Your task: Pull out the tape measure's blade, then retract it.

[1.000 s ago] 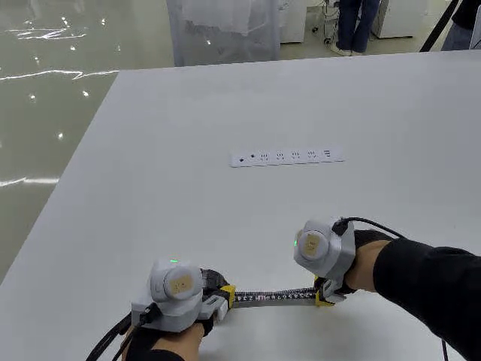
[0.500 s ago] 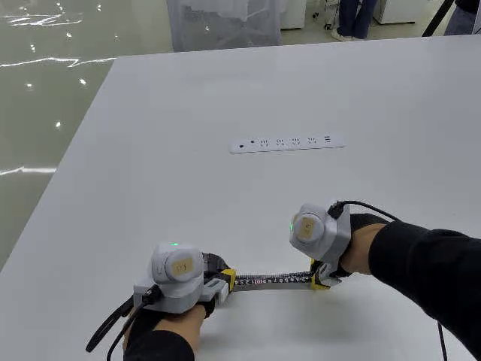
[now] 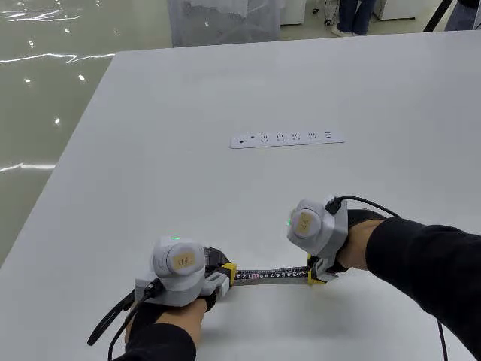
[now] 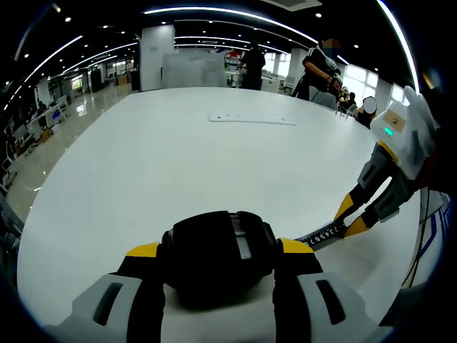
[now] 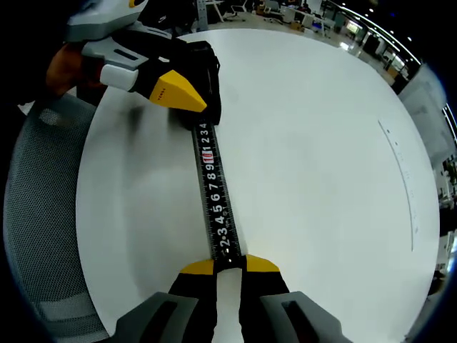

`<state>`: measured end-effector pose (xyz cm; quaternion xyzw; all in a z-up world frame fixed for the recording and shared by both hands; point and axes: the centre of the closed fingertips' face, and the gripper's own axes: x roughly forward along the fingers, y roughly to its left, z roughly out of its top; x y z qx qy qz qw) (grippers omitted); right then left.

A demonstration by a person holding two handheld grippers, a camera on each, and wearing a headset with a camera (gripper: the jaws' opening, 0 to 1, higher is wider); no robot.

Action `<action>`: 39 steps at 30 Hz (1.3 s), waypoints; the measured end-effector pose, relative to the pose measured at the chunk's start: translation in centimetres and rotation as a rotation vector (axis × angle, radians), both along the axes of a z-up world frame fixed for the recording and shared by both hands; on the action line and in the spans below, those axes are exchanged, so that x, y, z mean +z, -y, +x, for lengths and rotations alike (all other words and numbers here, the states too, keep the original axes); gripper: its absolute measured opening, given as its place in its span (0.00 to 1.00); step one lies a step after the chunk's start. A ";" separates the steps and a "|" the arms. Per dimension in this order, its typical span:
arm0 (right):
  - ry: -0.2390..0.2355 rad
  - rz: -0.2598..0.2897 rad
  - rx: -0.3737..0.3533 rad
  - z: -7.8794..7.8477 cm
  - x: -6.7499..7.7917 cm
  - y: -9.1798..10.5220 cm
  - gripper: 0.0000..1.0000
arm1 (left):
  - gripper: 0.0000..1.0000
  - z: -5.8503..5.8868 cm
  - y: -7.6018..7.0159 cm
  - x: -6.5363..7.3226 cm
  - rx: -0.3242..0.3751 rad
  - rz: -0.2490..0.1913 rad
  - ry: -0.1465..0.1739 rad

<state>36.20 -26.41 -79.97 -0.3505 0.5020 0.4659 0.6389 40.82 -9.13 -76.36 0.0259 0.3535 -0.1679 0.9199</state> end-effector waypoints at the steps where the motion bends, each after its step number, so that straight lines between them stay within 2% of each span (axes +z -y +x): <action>1: -0.001 0.002 0.000 0.0 0.0 0.0 0.06 | 0.56 0.0 0.0 0.0 -0.002 0.001 0.002; 10: -0.006 0.012 0.025 0.1 0.0 -0.6 0.07 | 0.56 0.0 0.1 0.0 0.000 0.002 0.005; 32: -0.002 0.021 0.023 0.2 0.1 -2.1 0.07 | 0.56 0.0 0.1 0.0 -0.003 0.001 -0.001; 39: 0.004 0.031 0.024 0.3 0.1 -2.4 0.07 | 0.56 0.0 0.0 0.0 -0.004 0.001 0.007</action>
